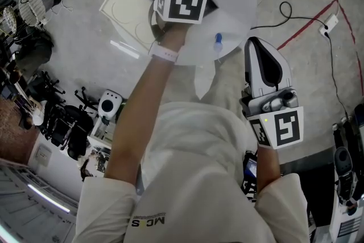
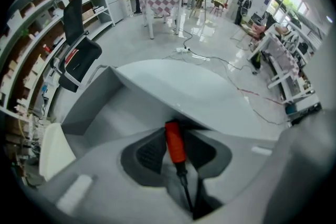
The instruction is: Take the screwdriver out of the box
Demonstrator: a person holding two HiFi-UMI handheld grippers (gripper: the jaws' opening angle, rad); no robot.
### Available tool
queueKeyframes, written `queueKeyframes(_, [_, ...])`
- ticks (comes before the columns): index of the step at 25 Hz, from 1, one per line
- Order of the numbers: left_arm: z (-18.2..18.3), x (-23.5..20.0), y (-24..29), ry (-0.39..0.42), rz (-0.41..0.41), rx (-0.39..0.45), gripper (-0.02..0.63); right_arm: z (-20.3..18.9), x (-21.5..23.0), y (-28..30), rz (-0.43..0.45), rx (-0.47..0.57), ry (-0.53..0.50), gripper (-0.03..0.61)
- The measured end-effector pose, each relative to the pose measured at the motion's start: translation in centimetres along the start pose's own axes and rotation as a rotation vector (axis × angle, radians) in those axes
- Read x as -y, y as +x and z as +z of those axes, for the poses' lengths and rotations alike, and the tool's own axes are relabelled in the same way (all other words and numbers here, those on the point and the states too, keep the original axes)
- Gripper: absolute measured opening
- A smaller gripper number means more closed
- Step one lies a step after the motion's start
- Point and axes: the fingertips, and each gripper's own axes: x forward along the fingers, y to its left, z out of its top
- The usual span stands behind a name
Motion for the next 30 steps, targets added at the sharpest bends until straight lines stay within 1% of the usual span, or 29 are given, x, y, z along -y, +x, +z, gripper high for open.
queueKeyframes(2, [0.0,0.1,-0.2,-0.013,-0.003,0.008,0.098,0.0,-0.1,-0.2,0.001,0.004,-0.001,-0.002])
queueKeyframes(6, [0.4,-0.3,-1.4,-0.006,0.014,0.027,0.097,0.0,-0.3,-0.6,0.004,0.008,-0.008,-0.002])
queueKeyframes(12, [-0.1,0.0,-3.2,-0.041,-0.006,0.053,0.094,-0.1,-0.9,-1.5,0.015,0.022,-0.015,-0.002])
queueKeyframes(20, [0.1,0.3,-6.3,-0.084,-0.049,0.13,0.091,0.6,-2.1,-2.7,0.024,0.044,-0.037,-0.002])
queueKeyframes(30, [-0.8,0.6,-11.4,-0.121,-0.046,0.247,0.089,1.5,-4.4,-6.1,0.036,0.076,-0.088,-0.002])
